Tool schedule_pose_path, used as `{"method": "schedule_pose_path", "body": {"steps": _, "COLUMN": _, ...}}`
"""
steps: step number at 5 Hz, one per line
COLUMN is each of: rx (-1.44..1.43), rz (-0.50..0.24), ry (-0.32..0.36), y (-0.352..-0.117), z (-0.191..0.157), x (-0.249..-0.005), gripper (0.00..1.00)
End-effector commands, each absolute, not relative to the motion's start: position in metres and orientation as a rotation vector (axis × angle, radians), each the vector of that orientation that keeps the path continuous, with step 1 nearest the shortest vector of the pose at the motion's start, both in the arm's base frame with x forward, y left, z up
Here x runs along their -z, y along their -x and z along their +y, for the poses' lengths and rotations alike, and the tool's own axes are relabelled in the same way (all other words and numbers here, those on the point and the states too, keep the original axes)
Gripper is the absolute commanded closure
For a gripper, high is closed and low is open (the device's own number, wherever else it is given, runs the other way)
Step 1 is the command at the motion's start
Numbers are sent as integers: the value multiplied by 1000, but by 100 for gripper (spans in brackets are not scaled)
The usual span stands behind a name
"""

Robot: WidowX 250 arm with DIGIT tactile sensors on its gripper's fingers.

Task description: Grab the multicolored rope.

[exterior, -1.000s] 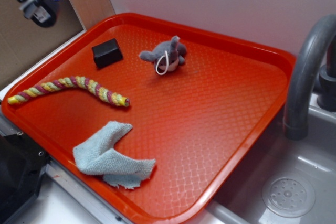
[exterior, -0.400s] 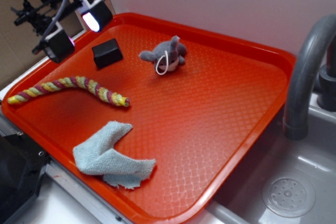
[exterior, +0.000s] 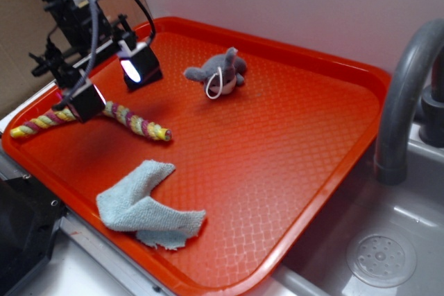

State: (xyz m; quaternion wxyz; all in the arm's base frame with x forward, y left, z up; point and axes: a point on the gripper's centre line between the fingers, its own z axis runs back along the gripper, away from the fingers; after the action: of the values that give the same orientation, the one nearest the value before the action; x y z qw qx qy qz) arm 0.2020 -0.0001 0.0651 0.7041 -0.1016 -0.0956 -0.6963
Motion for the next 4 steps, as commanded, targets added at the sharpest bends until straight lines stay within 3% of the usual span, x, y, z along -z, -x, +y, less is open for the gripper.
{"method": "schedule_pose_path", "body": {"steps": 1, "rx": 1498, "rz": -179, "ry": 124, "y": -197, "z": -4, "x": -28, "gripper": 0}}
{"method": "schedule_pose_path", "body": {"steps": 2, "rx": 1494, "rz": -159, "ry": 88, "y": -193, "z": -5, "x": -10, "gripper": 0}}
{"method": "schedule_pose_path", "body": {"steps": 3, "rx": 1533, "rz": -145, "ry": 74, "y": -186, "z": -12, "x": -4, "gripper": 100}}
{"method": "schedule_pose_path", "body": {"steps": 4, "rx": 1536, "rz": -176, "ry": 93, "y": -181, "z": -15, "x": -9, "gripper": 100}}
